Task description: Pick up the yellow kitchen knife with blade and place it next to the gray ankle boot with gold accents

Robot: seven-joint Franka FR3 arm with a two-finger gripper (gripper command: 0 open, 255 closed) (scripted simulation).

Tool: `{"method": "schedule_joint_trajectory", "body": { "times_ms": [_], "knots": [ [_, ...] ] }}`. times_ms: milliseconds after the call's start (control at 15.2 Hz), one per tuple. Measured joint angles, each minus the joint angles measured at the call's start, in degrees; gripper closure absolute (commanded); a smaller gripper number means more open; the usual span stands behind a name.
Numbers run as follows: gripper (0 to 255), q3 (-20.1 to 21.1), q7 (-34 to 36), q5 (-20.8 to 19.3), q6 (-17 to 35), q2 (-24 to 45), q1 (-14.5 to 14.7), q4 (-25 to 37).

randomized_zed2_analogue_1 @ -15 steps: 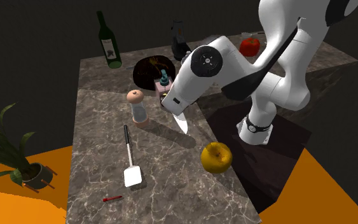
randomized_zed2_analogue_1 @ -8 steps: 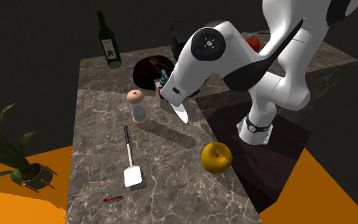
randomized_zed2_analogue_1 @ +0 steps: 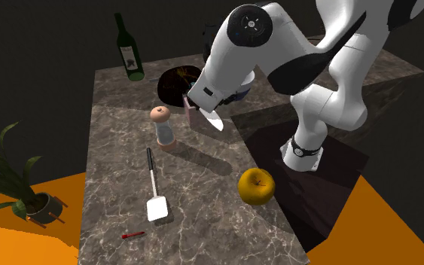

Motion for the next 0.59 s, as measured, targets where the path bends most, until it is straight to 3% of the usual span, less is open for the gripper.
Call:
{"method": "schedule_joint_trajectory", "body": {
  "times_ms": [462,594],
  "knots": [
    [255,0.81,-2.18,0.68,-4.23,0.18,0.20,4.88],
    [255,0.42,-3.10,-0.11,-4.57,-2.07,-0.37,3.45]
  ]
}}
